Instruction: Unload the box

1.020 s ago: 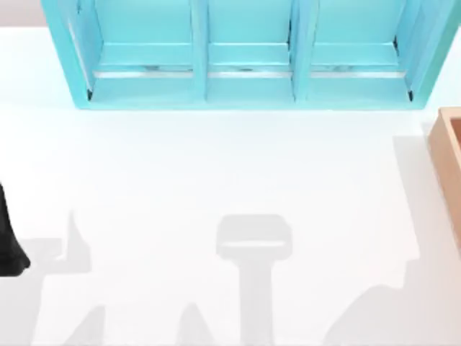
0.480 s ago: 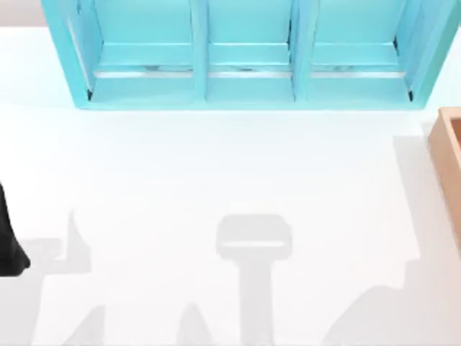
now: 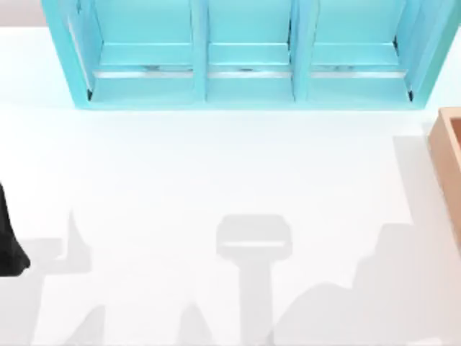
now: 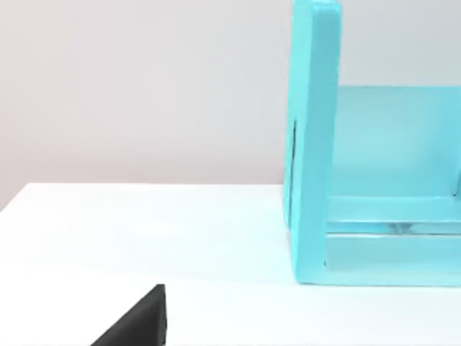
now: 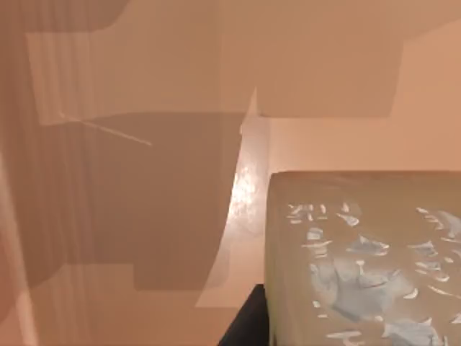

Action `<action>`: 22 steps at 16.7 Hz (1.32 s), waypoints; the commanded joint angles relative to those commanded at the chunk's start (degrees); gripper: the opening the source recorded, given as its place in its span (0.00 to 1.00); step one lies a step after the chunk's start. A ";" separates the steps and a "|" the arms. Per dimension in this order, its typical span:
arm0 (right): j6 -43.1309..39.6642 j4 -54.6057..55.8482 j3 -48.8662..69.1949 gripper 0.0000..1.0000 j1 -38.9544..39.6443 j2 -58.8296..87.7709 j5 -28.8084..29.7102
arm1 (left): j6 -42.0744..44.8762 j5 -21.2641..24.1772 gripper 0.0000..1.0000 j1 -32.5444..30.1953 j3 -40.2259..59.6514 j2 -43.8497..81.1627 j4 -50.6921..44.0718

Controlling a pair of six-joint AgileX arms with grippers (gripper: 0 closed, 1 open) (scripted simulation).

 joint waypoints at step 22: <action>18.49 1.84 10.44 0.00 27.07 2.43 -0.99 | 0.00 0.00 1.00 0.00 0.00 0.00 0.00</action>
